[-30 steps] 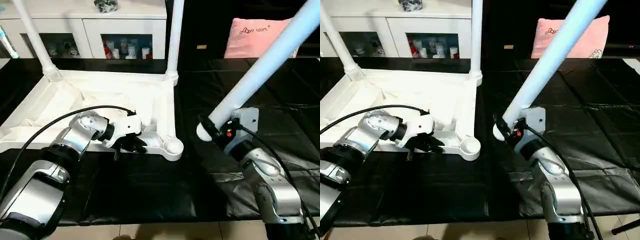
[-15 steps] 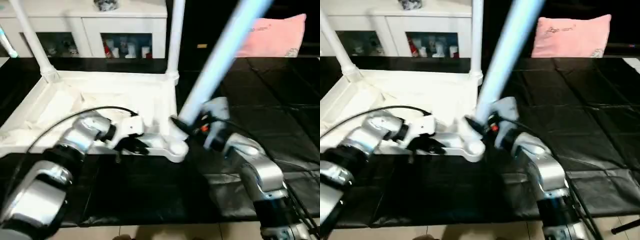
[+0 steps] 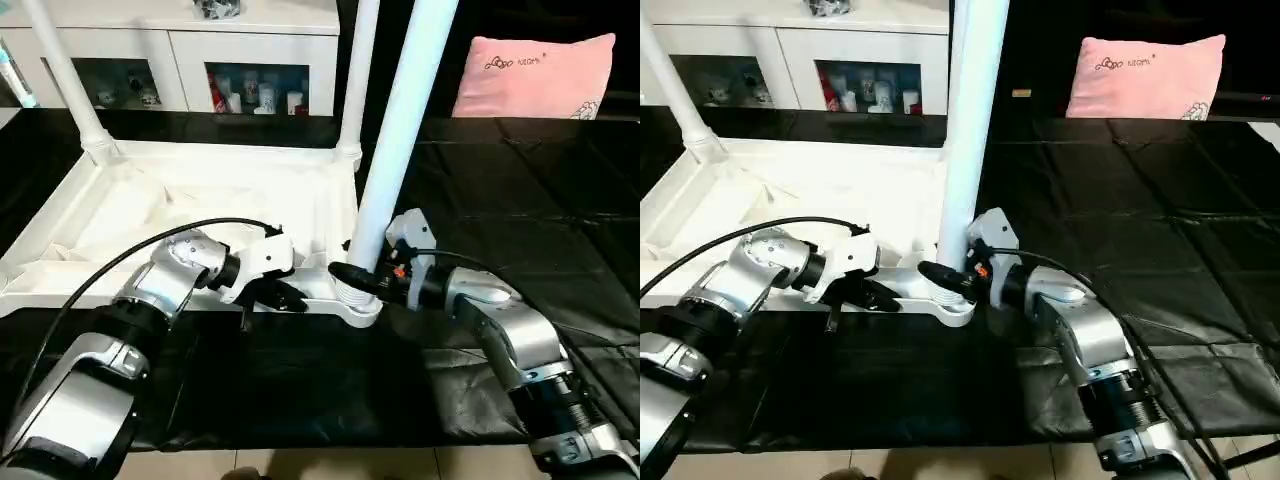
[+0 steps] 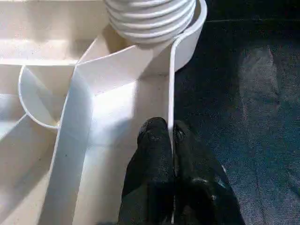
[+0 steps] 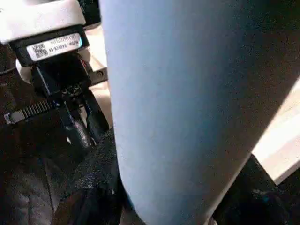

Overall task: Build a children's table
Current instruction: Insert table leg to table base

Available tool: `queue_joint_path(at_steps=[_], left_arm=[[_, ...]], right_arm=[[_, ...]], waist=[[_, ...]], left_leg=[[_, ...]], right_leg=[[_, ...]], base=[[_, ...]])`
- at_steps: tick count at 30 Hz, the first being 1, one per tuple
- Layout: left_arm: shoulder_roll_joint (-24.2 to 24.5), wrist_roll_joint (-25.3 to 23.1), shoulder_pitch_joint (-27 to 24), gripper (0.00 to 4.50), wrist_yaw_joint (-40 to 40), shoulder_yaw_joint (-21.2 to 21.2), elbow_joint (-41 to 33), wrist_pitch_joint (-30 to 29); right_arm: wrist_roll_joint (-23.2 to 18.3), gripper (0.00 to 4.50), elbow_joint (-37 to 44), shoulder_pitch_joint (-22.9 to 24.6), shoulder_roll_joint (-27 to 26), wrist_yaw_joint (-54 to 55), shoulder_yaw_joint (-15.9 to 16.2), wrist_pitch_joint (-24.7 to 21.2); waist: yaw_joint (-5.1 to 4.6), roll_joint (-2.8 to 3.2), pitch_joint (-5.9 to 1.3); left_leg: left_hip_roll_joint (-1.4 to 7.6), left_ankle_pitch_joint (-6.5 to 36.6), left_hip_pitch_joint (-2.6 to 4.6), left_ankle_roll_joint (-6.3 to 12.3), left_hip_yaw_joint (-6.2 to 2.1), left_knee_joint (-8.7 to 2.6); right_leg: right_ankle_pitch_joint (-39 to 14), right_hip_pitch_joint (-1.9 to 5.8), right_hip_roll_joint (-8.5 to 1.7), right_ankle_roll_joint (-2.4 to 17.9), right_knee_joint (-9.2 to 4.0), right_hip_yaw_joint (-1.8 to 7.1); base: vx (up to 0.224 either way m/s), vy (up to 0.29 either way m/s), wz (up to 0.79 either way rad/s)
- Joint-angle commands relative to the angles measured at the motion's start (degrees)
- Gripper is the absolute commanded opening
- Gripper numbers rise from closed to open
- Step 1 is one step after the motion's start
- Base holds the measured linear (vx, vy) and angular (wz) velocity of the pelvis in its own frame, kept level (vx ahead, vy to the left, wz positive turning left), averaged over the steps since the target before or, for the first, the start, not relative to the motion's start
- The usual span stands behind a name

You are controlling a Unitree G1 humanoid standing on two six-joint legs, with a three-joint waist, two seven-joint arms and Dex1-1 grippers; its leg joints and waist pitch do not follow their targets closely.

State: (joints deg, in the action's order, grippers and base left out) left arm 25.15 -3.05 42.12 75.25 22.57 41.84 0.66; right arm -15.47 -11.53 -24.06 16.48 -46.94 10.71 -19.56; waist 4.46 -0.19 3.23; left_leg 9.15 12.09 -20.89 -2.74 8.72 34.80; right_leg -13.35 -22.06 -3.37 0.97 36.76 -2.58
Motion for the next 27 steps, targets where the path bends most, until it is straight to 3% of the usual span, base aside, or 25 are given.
queue_joint_path(at_steps=[1, 3, 12, 22, 27], left_arm=[[0.6, -0.5, -0.8, 0.00, -1.1, -0.6, -0.2, -0.9], [0.6, -0.6, -0.5, 0.00, -1.6, -0.6, 0.2, -1.1], [0.0, -1.3, 0.8, 0.00, -3.9, -1.5, 1.6, -1.5], [-0.3, -0.8, 0.8, 0.00, -3.9, -2.0, 1.2, -1.2], [-1.5, 0.1, 1.7, 0.00, -5.4, -3.4, 1.4, -1.9]], right_arm=[[0.5, 1.95, -0.5, 0.2, 0.9, -1.2, 0.9, -0.2], [0.5, 1.95, -0.5, 0.6, 1.5, -2.1, 1.0, 0.0], [0.4, 1.95, 0.2, 2.2, 1.8, -2.3, 0.2, 0.4], [0.9, 1.95, -3.4, 1.7, -0.2, -0.6, -0.9, 3.4], [-0.7, 1.95, -7.4, 0.6, -2.1, -0.6, -2.7, 4.5]], waist=[[0.30, -0.15, -3.97], [0.27, -0.31, -3.95], [0.33, 0.01, -3.71], [0.33, 0.10, -3.80], [0.22, 0.27, -3.78]], left_leg=[[3.84, -0.7, 0.31, 4.33, -0.71, -3.73], [3.85, -0.1, 0.25, 4.38, -0.71, -3.76], [3.93, 3.2, 0.36, 2.49, -0.79, -4.05], [3.87, 3.0, 0.30, 2.35, -0.72, -4.02], [3.91, 3.8, 0.33, 2.04, -0.75, -4.06]], right_leg=[[8.8, 3.39, -5.68, 16.3, -3.14, 2.98], [8.6, 3.51, -5.67, 16.5, -3.24, 2.95], [3.0, 3.36, -5.67, 15.9, -3.82, 3.06], [3.9, 3.27, -5.67, 16.1, -3.80, 3.07], [3.4, 3.30, -5.72, 16.5, -3.83, 3.03]], base=[[0.000, 0.000, 0.00], [0.000, 0.000, 0.00], [0.000, 0.000, 0.00], [0.000, 0.000, 0.00], [0.000, 0.000, 0.00]])
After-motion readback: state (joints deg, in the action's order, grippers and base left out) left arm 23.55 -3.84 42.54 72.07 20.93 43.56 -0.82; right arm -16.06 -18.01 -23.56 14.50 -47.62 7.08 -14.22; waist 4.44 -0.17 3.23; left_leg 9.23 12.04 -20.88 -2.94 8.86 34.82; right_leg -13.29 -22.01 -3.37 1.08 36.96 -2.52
